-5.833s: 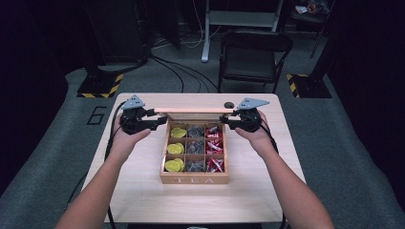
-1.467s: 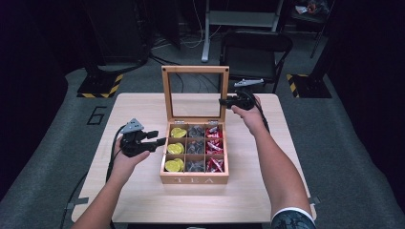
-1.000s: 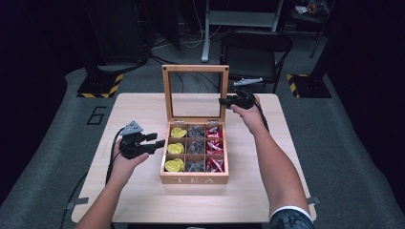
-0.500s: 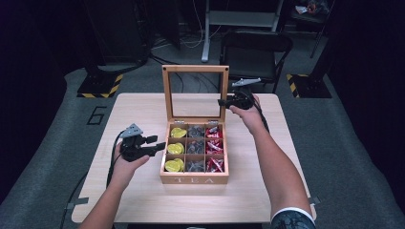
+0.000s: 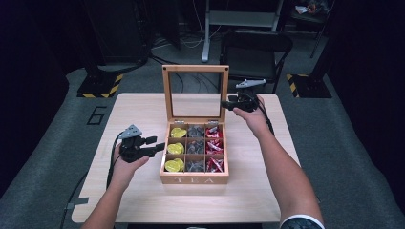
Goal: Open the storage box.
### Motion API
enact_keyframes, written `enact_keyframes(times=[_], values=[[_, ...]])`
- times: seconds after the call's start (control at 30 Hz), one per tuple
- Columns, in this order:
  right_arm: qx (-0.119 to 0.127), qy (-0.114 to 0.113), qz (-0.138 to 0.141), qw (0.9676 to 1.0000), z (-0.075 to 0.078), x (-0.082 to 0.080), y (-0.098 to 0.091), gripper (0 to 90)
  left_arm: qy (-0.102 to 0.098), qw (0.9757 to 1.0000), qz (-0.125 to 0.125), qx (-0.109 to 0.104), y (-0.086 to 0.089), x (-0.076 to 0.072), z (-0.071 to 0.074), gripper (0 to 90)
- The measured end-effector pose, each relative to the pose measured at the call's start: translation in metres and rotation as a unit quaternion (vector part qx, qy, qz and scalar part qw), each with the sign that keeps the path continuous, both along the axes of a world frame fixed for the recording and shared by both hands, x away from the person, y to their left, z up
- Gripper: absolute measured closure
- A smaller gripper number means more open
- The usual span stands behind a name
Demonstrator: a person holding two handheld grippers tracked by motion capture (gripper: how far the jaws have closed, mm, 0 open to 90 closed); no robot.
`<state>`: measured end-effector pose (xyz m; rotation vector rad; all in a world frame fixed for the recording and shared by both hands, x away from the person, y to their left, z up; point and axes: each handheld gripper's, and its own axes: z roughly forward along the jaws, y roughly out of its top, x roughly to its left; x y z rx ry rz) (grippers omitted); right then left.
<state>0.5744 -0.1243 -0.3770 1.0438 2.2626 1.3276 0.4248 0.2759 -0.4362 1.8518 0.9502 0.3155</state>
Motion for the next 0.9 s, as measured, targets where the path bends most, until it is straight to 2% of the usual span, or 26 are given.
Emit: enact_keyframes(times=[0.23, 0.5, 0.7, 0.9], values=[[0.001, -0.006, 0.016, 0.9999, 0.005, -0.021, -0.003, 46.8, 0.007, 1.0000, 0.005, -0.005, -0.001, -0.003, -0.002, 45.5], [0.008, -0.012, 0.045, 0.9989, 0.007, -0.047, 0.002, 45.4, 0.000, 0.9999, 0.006, 0.009, -0.002, -0.006, -0.003, 44.8], [0.008, -0.010, 0.058, 0.9982, 0.002, -0.063, 0.009, 44.7, -0.004, 0.9997, 0.009, 0.022, -0.001, -0.010, -0.004, 44.7], [0.001, -0.011, 0.061, 0.9981, -0.004, -0.075, 0.016, 43.6, -0.004, 0.9996, 0.013, 0.025, 0.000, -0.011, -0.006, 44.7]])
